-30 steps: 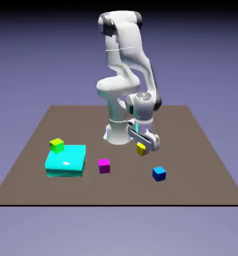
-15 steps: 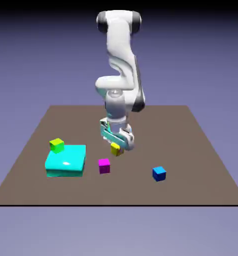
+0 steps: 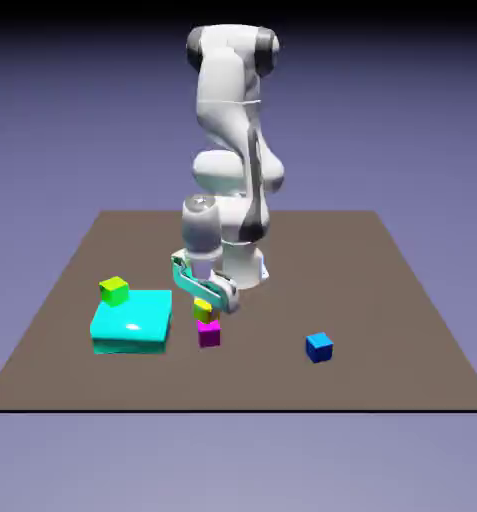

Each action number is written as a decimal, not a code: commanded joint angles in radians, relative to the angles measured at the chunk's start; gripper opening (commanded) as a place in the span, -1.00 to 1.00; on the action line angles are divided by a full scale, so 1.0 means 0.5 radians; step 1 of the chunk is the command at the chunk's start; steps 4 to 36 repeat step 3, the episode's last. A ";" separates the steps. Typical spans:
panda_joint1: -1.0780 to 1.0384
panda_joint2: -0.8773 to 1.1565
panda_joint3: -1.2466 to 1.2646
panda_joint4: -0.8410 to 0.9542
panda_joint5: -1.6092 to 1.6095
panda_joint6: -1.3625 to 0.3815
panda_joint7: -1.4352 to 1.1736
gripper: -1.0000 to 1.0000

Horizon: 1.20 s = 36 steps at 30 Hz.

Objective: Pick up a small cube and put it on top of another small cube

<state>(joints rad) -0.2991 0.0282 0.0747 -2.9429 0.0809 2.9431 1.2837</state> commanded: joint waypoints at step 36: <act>0.001 -0.072 -0.001 -0.002 0.001 -0.071 -0.001 1.00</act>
